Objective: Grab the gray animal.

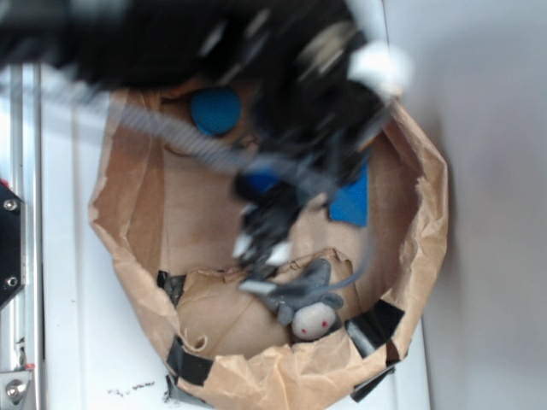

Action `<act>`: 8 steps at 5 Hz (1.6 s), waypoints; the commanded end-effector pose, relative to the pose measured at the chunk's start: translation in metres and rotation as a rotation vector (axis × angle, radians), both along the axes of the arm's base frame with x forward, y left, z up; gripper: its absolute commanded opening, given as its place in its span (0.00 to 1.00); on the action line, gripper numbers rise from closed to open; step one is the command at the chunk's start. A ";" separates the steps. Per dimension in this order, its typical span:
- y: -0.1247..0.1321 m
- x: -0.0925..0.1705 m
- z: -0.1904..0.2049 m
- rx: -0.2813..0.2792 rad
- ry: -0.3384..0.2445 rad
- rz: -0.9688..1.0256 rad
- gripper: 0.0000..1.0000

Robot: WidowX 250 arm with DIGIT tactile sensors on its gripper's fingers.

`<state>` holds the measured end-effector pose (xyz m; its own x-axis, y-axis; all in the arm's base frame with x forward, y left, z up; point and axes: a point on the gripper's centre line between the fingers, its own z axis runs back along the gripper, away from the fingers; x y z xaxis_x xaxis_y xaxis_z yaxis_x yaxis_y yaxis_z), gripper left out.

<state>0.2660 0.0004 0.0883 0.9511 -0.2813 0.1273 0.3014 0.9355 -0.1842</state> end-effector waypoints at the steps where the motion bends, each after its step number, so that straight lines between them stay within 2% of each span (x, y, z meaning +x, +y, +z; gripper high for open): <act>1: -0.034 0.007 -0.026 0.056 -0.108 -0.131 1.00; 2: -0.049 0.021 -0.025 0.026 -0.078 -0.133 1.00; 3: -0.064 0.026 -0.018 -0.042 -0.025 -0.226 1.00; 4: -0.082 0.023 -0.032 -0.063 -0.127 -0.214 1.00; 5: -0.082 0.016 -0.046 -0.097 -0.122 -0.252 1.00; 6: -0.071 0.021 -0.058 -0.097 -0.117 -0.203 0.00; 7: -0.068 0.025 -0.065 -0.085 -0.143 -0.189 0.00; 8: -0.069 0.028 -0.056 -0.098 -0.161 -0.158 0.00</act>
<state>0.2875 -0.0681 0.0268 0.8702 -0.3998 0.2878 0.4673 0.8550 -0.2251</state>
